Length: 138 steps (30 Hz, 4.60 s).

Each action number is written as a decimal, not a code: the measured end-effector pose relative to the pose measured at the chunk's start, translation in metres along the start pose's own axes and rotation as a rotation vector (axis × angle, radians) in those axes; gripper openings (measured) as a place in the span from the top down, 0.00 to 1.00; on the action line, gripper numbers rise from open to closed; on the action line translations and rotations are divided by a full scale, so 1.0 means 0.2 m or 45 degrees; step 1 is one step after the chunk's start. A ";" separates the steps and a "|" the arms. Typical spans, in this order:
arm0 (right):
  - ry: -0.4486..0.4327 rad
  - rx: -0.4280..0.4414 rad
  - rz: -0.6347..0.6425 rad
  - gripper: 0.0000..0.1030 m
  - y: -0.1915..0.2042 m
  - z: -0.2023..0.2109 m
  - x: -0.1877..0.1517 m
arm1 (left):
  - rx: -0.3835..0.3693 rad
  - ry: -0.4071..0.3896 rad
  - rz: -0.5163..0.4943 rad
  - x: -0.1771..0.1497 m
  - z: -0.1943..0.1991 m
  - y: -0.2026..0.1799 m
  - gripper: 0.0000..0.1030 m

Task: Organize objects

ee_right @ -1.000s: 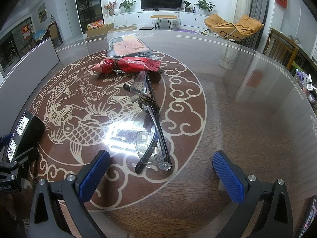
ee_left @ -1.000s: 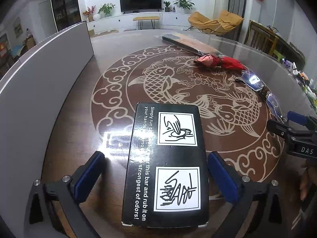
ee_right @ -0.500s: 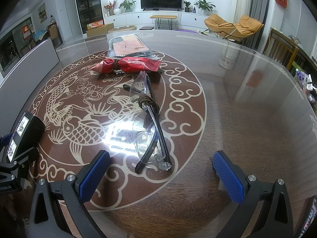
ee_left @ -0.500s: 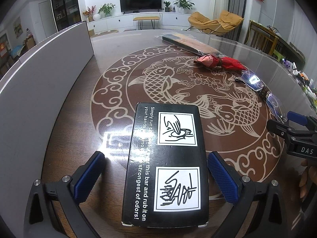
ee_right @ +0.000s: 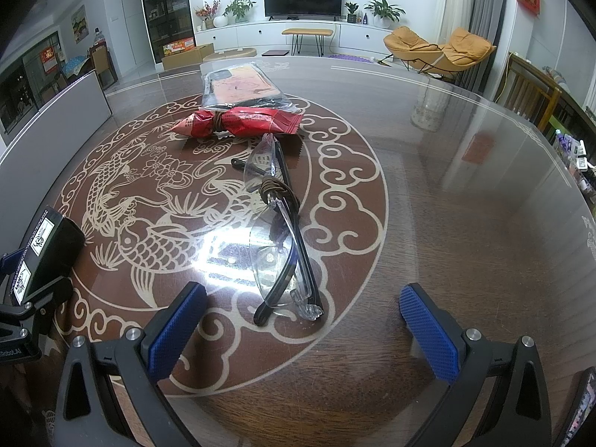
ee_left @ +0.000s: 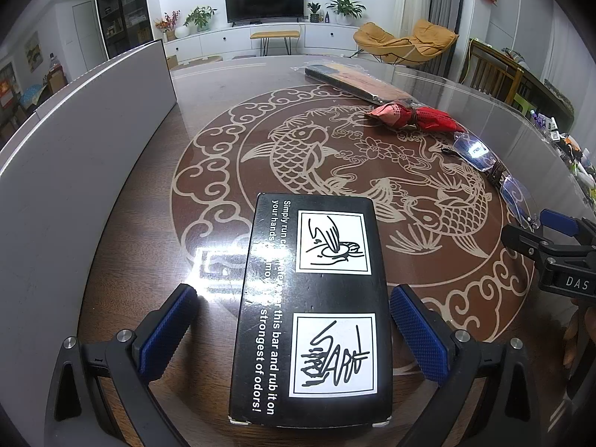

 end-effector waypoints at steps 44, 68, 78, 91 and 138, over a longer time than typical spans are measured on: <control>0.000 0.000 0.000 0.00 0.00 0.00 0.00 | 0.000 0.000 0.000 0.00 0.01 0.00 0.00; 0.000 0.000 0.000 0.00 0.00 0.00 0.00 | 0.000 0.000 0.000 0.00 0.00 0.00 0.00; 0.000 0.000 0.000 0.00 0.00 0.00 0.00 | 0.000 0.000 -0.001 0.00 0.00 0.00 0.00; 0.000 0.000 0.000 0.00 0.00 -0.01 0.00 | 0.000 -0.001 -0.001 0.00 0.00 0.00 0.00; -0.142 1.132 0.205 0.82 1.79 1.00 0.76 | 0.153 -0.253 0.424 0.21 1.03 1.46 0.43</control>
Point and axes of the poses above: each gripper's, at about its wrist camera, not at the fingertips, and z roughly against the way its jaws point, y to its left, x to its top, the point moved 7 cm from there along -z, roughly the way its jaws point, and after that the axes turned 15 degrees about z, right-handed, at the moved point
